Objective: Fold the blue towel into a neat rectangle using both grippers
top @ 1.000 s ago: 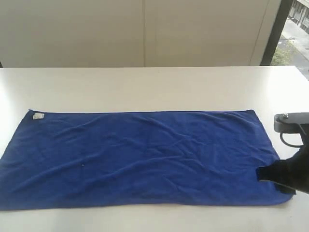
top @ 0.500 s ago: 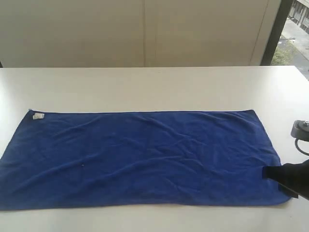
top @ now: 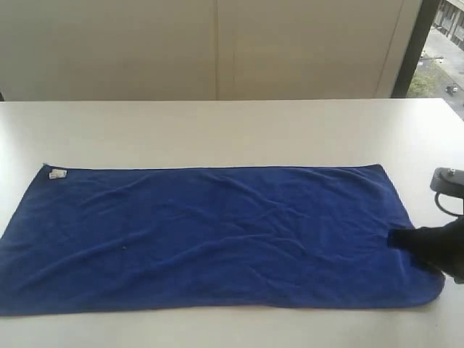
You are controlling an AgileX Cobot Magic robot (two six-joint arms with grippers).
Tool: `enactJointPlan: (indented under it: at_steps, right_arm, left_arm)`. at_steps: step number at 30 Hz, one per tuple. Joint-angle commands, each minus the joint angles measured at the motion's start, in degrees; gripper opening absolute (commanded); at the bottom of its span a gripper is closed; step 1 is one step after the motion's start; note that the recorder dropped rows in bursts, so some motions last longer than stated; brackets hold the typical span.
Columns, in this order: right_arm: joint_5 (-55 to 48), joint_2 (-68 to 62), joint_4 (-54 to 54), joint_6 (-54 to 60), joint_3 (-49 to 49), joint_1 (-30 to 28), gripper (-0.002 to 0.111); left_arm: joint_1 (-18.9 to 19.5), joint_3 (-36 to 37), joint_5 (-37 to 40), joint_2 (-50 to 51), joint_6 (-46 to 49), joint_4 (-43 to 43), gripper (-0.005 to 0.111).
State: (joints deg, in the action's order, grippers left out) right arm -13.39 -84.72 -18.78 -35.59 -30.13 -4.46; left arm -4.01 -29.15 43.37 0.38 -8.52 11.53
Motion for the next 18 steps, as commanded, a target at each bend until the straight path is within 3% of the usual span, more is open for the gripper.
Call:
enactJointPlan:
  at_steps: [1,6,13,18]
  right_arm:
    - [-0.69,-2.53,-1.16,4.37,-5.56,-3.01,0.048]
    - [-2.36,-8.34,-0.75,8.54,-12.78,-4.16,0.048]
    - [-2.89,-19.47,2.89,16.05,-21.35,-4.16,0.048]
    - [-2.76,-22.24,2.72,16.78,-23.46,-4.16,0.047]
  left_arm:
    - [-0.14,1.03,3.86,-0.38,-0.66,0.17,0.000]
    - [-0.14,1.41,2.84,-0.38,-0.78,0.71,0.000]
    - [-0.14,16.99,-24.87,0.26,-0.15,5.09,0.000]
    - [-0.14,18.46,-28.76,1.97,-0.80,3.68,0.000]
